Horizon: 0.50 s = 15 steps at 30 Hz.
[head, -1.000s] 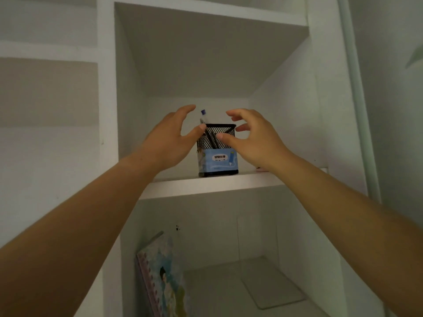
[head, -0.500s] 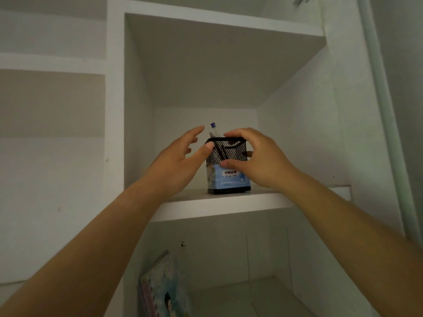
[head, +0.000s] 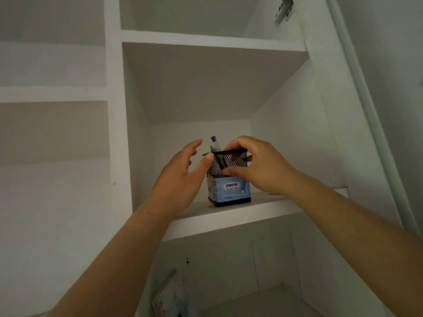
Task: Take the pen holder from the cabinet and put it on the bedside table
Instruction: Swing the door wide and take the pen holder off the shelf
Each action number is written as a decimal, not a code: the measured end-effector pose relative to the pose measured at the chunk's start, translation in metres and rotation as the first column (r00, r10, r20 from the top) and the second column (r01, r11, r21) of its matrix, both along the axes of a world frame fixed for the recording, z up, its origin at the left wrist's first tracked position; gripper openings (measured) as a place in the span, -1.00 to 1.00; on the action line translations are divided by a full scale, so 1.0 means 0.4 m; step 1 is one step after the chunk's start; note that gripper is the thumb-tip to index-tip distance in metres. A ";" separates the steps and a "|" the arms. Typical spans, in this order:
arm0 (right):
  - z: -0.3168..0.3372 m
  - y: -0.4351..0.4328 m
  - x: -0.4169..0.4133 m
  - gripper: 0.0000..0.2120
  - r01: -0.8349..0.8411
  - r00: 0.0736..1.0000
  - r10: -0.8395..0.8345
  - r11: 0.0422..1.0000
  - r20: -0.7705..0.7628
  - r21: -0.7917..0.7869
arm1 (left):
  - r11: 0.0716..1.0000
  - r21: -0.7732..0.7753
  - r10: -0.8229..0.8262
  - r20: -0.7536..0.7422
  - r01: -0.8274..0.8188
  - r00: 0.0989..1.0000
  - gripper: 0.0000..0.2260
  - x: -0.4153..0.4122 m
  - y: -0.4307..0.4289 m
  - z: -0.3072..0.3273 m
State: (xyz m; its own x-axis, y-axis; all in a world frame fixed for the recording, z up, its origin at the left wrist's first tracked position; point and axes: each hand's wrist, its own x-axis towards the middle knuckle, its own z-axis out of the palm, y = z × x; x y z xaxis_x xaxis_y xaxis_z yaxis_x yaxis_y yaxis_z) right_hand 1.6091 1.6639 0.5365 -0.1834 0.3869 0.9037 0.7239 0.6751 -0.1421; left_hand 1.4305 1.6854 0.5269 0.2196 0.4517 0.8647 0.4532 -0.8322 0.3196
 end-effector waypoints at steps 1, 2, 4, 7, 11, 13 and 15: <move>0.001 -0.005 -0.001 -0.71 0.005 1.000 -0.005 1.000 0.000 0.003 | 1.000 0.005 -0.011 0.003 0.011 1.000 -0.57 0.000 -0.001 0.000; 0.002 -0.010 -0.003 -0.74 0.005 1.000 -0.005 1.000 -0.008 0.009 | 1.000 0.013 -0.019 0.007 0.019 1.000 -0.56 0.000 -0.003 0.000; 0.004 -0.026 -0.004 -0.76 0.000 0.999 0.001 0.999 -0.043 0.032 | 0.999 0.031 -0.027 0.013 0.026 1.000 -0.56 0.000 -0.008 0.001; 0.001 -0.061 -0.005 -0.76 -0.002 0.995 0.009 0.997 -0.094 0.078 | 0.997 0.077 -0.026 0.019 0.024 0.999 -0.56 0.001 -0.018 -0.001; -0.006 -0.123 0.000 -0.76 0.024 0.993 -0.009 0.992 -0.120 0.127 | 0.990 0.140 -0.035 0.014 0.033 0.999 -0.57 0.000 -0.044 -0.001; -0.008 -0.154 0.003 -0.76 0.058 0.990 -0.039 0.989 -0.133 0.139 | 0.986 0.163 -0.046 0.004 0.044 0.999 -0.58 -0.001 -0.064 -0.006; -0.011 -0.183 0.002 -0.77 0.093 0.987 -0.072 0.985 -0.146 0.145 | 0.982 0.179 -0.067 -0.006 0.067 0.998 -0.58 -0.002 -0.083 -0.014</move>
State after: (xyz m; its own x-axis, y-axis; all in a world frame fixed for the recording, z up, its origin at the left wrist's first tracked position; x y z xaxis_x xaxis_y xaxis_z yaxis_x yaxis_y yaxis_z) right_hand 1.6099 1.5908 0.5321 -0.0241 0.2527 0.9672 0.7582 0.6352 -0.1471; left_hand 1.4297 1.6521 0.5213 0.2442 0.2741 0.9302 0.3949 -0.9042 0.1628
